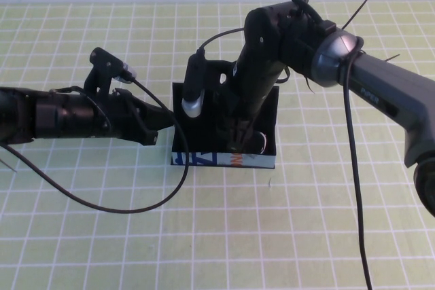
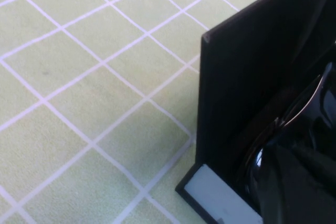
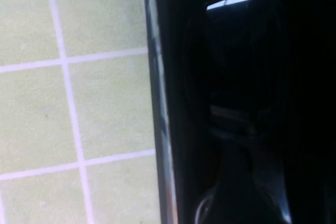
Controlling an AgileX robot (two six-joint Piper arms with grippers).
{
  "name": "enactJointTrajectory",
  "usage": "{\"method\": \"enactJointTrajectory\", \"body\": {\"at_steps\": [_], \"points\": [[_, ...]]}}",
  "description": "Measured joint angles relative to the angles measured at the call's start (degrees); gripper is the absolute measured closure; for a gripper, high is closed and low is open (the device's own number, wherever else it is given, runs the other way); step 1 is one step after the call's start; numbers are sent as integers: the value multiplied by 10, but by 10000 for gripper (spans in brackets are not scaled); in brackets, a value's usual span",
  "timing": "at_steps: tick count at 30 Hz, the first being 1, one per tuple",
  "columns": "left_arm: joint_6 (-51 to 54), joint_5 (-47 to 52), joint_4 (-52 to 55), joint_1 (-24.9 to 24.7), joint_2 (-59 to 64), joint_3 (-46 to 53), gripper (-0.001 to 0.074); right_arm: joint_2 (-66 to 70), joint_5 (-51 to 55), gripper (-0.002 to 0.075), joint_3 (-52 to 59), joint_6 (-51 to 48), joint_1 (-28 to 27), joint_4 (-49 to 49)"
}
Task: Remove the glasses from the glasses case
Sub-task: Pick up the glasses from the glasses case
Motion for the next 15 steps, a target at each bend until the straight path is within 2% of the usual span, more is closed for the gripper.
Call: {"method": "enactJointTrajectory", "body": {"at_steps": [15], "points": [[0, 5, 0, 0, 0, 0, 739, 6, -11, 397, 0, -31, 0, -1]]}}
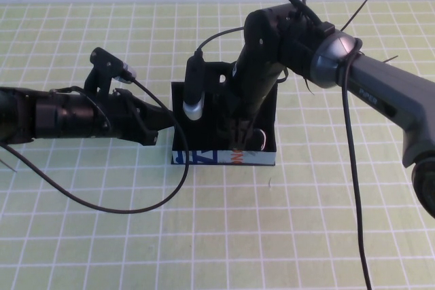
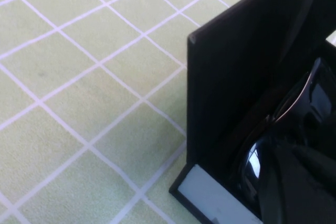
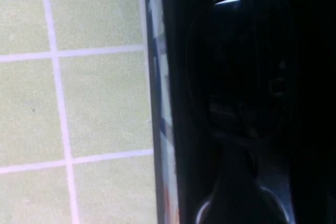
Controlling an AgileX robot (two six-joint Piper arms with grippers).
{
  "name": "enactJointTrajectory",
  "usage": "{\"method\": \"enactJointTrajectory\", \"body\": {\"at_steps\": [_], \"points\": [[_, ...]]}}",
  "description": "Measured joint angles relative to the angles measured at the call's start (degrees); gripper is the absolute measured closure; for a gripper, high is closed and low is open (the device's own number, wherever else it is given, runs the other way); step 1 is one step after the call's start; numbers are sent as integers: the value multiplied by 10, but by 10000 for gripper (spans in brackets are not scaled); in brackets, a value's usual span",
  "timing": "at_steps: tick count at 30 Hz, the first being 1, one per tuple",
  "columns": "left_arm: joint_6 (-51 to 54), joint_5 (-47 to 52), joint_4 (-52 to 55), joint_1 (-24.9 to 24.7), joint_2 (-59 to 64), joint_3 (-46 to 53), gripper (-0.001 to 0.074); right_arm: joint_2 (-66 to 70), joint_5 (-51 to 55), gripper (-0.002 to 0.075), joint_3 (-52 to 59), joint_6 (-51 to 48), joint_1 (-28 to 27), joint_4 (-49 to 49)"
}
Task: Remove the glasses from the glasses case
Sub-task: Pick up the glasses from the glasses case
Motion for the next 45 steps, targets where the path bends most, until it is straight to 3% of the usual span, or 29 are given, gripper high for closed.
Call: {"method": "enactJointTrajectory", "body": {"at_steps": [29, 33, 38, 45], "points": [[0, 0, 0, 0, 0, 0, 739, 11, 21, 401, 0, -13, -1, 10], [0, 0, 0, 0, 0, 0, 739, 11, 19, 464, 0, -13, -1, 10], [0, 0, 0, 0, 0, 0, 739, 11, 19, 596, 0, -13, -1, 15], [0, 0, 0, 0, 0, 0, 739, 9, 31, 699, -1, -13, -1, 22]]}}
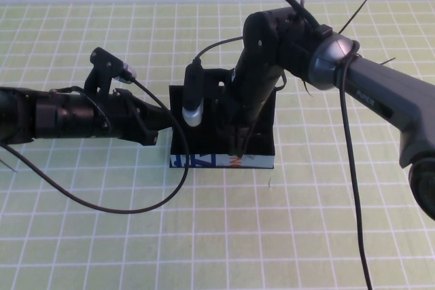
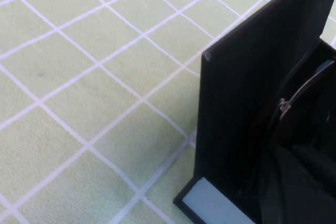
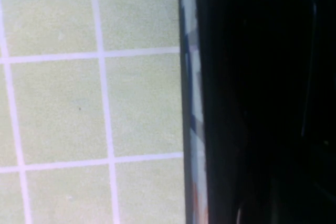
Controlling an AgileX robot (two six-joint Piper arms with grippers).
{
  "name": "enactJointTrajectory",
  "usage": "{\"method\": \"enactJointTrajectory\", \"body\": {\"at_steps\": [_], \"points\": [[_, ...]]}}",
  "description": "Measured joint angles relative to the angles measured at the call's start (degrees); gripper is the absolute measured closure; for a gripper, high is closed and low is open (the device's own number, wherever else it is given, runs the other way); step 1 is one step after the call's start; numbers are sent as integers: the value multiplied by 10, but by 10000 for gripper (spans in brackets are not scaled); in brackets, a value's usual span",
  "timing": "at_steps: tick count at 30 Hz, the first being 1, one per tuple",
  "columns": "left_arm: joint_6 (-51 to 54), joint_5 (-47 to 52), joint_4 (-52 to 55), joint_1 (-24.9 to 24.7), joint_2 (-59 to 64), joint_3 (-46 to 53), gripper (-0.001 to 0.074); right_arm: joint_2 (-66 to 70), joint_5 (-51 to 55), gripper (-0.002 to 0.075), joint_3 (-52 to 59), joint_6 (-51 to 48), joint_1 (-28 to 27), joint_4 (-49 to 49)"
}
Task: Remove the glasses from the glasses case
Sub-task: Pick up the glasses from the glasses case, then place the glasses on the table
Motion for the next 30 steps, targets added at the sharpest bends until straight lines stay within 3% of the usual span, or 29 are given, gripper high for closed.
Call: {"method": "enactJointTrajectory", "body": {"at_steps": [21, 26, 30], "points": [[0, 7, 1, 0, 0, 0, 739, -80, 51, 713, -47, 130, 0, -26], [0, 13, 1, 0, 0, 0, 739, -131, 57, 713, -45, 315, -6, -82], [0, 15, 1, 0, 0, 0, 739, -193, 57, 713, 4, 447, -46, -97]]}}
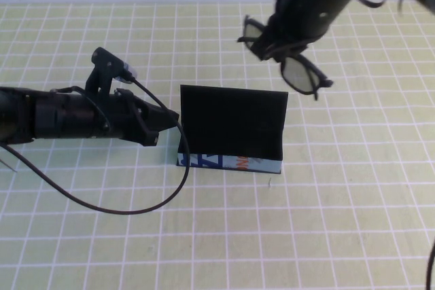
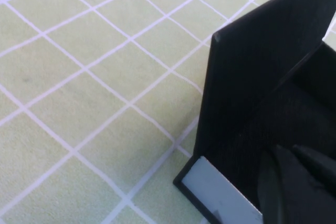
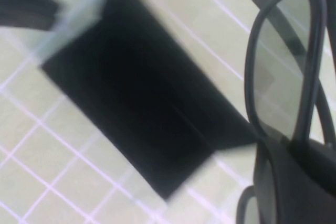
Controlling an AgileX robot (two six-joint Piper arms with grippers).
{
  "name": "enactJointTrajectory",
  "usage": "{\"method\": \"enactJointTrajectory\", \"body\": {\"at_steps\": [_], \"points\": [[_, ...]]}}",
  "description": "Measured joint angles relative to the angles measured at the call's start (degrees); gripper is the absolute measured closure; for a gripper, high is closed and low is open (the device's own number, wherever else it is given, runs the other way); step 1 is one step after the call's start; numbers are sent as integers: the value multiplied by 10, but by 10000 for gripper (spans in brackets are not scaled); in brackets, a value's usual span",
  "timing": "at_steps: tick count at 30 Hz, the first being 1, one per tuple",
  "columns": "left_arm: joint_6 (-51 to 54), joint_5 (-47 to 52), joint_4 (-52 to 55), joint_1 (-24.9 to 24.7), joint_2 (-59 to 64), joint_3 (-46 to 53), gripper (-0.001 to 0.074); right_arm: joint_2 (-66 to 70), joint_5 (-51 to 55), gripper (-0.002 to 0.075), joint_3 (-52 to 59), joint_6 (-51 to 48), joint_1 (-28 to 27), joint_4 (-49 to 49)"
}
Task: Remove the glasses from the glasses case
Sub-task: Place the glasses on the table
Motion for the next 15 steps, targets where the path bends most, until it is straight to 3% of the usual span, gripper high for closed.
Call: {"method": "enactJointTrajectory", "body": {"at_steps": [8, 15], "points": [[0, 3, 0, 0, 0, 0, 739, -83, -56, 713, 216, 146, -103, 29], [0, 6, -1, 0, 0, 0, 739, -57, -187, 713, 351, 162, -127, 131]]}}
